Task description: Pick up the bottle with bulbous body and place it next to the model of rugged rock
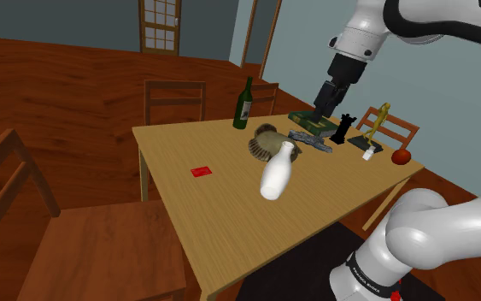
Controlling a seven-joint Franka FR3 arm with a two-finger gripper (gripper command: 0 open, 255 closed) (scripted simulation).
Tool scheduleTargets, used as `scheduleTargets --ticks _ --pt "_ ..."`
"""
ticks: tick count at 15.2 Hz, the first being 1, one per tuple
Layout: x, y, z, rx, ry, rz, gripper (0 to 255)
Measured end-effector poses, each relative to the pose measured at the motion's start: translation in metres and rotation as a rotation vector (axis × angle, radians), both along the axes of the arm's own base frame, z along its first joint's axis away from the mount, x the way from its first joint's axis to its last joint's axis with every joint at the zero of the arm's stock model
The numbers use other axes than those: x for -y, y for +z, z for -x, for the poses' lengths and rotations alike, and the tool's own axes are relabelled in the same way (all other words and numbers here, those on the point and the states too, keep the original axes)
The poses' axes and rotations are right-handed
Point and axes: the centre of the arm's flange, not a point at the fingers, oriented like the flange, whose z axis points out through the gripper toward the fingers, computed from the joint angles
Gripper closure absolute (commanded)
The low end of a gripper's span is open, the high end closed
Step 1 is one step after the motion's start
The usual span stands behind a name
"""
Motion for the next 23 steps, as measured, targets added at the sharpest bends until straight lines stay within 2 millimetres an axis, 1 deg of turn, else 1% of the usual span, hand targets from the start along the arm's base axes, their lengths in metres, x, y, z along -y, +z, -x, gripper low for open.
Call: scheduleTargets --ticks 2,3,4,7,9,10,12,17,18,20,23 --pt "0.002 -0.004 -0.002 -0.002 -0.001 0.002 0" --pt "0.005 -0.011 -0.009 -0.006 -0.002 0.004 0" --pt "0.011 -0.023 -0.015 -0.011 -0.003 0.007 0" --pt "0.024 -0.047 -0.036 -0.023 -0.007 0.017 0" --pt "0.037 -0.071 -0.052 -0.034 -0.009 0.024 0" --pt "0.042 -0.079 -0.059 -0.038 -0.01 0.028 0" --pt "0.047 -0.099 -0.072 -0.047 -0.012 0.035 0" --pt "0.077 -0.151 -0.105 -0.069 -0.018 0.052 0" --pt "0.08 -0.157 -0.111 -0.072 -0.019 0.055 0" --pt "0.083 -0.167 -0.116 -0.074 -0.019 0.057 0" --pt "0.083 -0.184 -0.115 -0.075 -0.019 0.058 0"
